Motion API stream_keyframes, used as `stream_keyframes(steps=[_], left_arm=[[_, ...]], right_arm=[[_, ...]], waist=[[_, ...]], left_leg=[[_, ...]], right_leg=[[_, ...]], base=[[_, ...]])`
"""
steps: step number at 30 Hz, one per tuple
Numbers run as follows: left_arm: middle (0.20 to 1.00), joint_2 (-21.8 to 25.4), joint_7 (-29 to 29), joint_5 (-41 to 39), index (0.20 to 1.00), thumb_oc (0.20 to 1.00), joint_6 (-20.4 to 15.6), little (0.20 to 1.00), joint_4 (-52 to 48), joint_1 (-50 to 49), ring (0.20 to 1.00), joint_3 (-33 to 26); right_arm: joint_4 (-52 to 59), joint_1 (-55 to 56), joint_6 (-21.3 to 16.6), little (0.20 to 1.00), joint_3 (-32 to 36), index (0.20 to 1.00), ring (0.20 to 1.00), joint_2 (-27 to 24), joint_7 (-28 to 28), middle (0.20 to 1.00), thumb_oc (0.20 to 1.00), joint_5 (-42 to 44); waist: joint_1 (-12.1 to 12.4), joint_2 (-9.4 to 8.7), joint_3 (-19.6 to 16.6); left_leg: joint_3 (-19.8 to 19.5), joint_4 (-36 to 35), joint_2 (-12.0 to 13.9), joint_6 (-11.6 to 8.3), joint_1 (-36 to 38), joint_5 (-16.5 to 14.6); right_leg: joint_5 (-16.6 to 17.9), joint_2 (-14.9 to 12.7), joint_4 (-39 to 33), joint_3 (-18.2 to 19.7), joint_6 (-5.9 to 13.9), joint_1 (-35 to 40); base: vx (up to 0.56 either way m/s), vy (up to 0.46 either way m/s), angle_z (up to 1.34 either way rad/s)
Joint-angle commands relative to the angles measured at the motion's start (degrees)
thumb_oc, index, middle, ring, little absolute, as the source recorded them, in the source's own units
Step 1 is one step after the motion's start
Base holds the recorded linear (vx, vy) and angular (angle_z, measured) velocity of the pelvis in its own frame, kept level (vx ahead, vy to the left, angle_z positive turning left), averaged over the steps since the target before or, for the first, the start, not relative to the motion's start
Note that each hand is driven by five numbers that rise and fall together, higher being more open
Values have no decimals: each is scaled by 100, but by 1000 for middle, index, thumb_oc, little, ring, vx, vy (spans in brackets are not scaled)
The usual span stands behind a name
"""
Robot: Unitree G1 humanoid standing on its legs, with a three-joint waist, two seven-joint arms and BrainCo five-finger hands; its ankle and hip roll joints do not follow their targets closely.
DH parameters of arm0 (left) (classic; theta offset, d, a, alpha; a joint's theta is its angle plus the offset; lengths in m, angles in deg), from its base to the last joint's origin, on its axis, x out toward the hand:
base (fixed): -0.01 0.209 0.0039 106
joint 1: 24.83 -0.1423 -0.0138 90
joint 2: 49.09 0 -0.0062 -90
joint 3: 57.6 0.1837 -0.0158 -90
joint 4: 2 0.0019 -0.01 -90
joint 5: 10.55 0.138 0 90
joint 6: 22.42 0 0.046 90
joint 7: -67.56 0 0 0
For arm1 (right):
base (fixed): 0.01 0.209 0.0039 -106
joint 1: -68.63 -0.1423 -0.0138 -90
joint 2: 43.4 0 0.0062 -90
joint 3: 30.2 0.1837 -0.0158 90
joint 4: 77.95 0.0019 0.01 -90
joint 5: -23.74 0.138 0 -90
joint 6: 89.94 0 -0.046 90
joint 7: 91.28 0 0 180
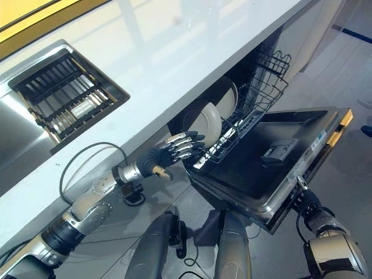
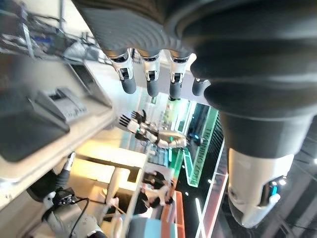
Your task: Pick up plates and place into dishwasher.
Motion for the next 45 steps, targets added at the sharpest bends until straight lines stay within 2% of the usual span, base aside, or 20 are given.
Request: stream_keyframes(steps=[1,5,13,18,22,24,26,28,30,31,33,36,38,40,45], left_arm=[[1000,84,-469,-637,1000,1000,-194,1000,-525,69,1000,-220],[1000,-159,-1212,-1091,1000,1000,36,1000,-559,21,1000,-236],[1000,-556,-1791,-1229,1000,1000,338,1000,-226,-11,1000,27],[1000,-637,-2862,-1441,1000,1000,770,1000,-70,-45,1000,222],[1000,-570,-2845,-1226,1000,1000,834,1000,23,-5,1000,454],[1000,-593,-2760,-1258,1000,1000,886,1000,173,-12,1000,519],[1000,-662,-2605,-1170,1000,1000,952,1000,357,-142,1000,513],[1000,-841,-2491,-980,1000,1000,932,1000,802,-382,1000,530],[1000,-1121,-2287,-691,1000,1000,837,1000,1362,-665,1000,524],[1000,-1253,-2169,-512,1000,1000,713,1000,1653,-840,1000,526],[1000,-1495,-2134,-227,1000,1000,556,1000,2276,-1211,1000,431],[1000,-1719,-2182,105,1000,1000,282,1000,3094,-1520,1000,276],[1000,-1969,-2191,362,1000,1000,103,1000,4013,-1690,1000,-7],[1000,-2138,-2081,515,1000,1000,93,1000,4450,-1779,1000,-223],[1000,-2399,-1733,737,1000,1000,76,1000,5090,-1851,1000,-479]], right_arm=[[2156,-1572,-339,1000,181,1000,1000,1124,-1811,1000,1000,970],[2643,-1812,-324,1000,58,1000,1000,1224,-1583,1000,1000,1091],[2808,-2203,-334,1000,-24,1000,1000,1380,-1183,1000,1000,1412],[2469,-2175,-273,1000,-79,1000,1000,1418,-1070,1000,1000,1216],[2206,-2059,-296,1000,-122,1000,1000,1465,-949,1000,1000,1040],[2075,-1922,-472,1000,-86,1000,1000,1526,-772,1000,1000,900],[2028,-1695,-775,1000,-6,1000,1000,1663,-379,1000,1000,797],[2100,-1322,-1313,1000,42,1000,1000,1996,328,1000,1000,539],[2147,-916,-1544,1000,58,1000,1000,2397,1145,1000,1000,90],[2168,-654,-1540,1000,38,1000,1000,2587,1413,1000,1000,-116],[2123,-122,-1264,1000,-29,1000,1000,2824,1745,1000,1000,-715],[2025,451,-833,1000,-222,1000,1000,3041,1876,1000,1000,-1132],[1866,915,-195,1000,-289,1000,1000,3146,1955,1000,1000,-1409],[1894,1278,217,1000,-295,1000,1000,3154,2115,1000,1000,-1589],[1964,1926,753,1000,-296,1000,1000,3186,2269,1000,1000,-1678]], waist=[[479,132,74],[557,47,-7],[669,-41,-200],[708,-93,-388],[692,-143,-539],[669,-172,-671],[633,-221,-812],[563,-275,-993],[481,-312,-1150],[443,-320,-1214],[383,-309,-1322],[338,-288,-1414],[288,-295,-1537],[239,-308,-1616],[152,-343,-1718]], left_leg=[[186,-261,-114,396,342,-258],[99,-222,-88,360,404,-273],[4,-385,-41,288,630,-206],[-25,-788,26,208,930,-59],[15,-1274,66,138,1247,116],[35,-1711,79,92,1446,313],[58,-2260,114,15,1742,536],[90,-2940,156,-81,2087,803],[104,-3580,169,-171,2422,1076],[113,-3880,164,-194,2583,1205],[138,-4396,182,-245,2821,1459],[151,-4894,212,-303,3034,1688],[221,-5313,265,-347,3203,1832],[304,-5561,297,-367,3301,1912],[325,-5883,302,-394,3372,2040]], right_leg=[[-74,63,-328,138,-218,481],[-85,67,-324,56,-231,596],[-85,119,-524,-68,-253,967],[-16,161,-896,-128,-244,1343],[110,224,-1366,-164,-193,1685],[258,270,-1766,-182,-152,1876],[428,349,-2293,-148,-63,2141],[628,426,-2958,-90,41,2432],[858,495,-3607,-10,143,2706],[975,525,-3886,25,190,2828],[1203,568,-4350,107,270,3004],[1425,597,-4767,183,342,3161],[1589,598,-5128,188,413,3271],[1679,612,-5346,166,456,3338],[1770,686,-5603,153,476,3403]], base=[[33,-70,-19],[43,-67,-9],[43,-31,10],[62,-2,48],[87,2,28],[105,2,-15],[139,6,-4],[163,11,-3],[158,13,-8],[123,22,-10],[100,40,-14],[60,43,-5],[91,35,-11],[78,15,-13],[24,-3,-3]])
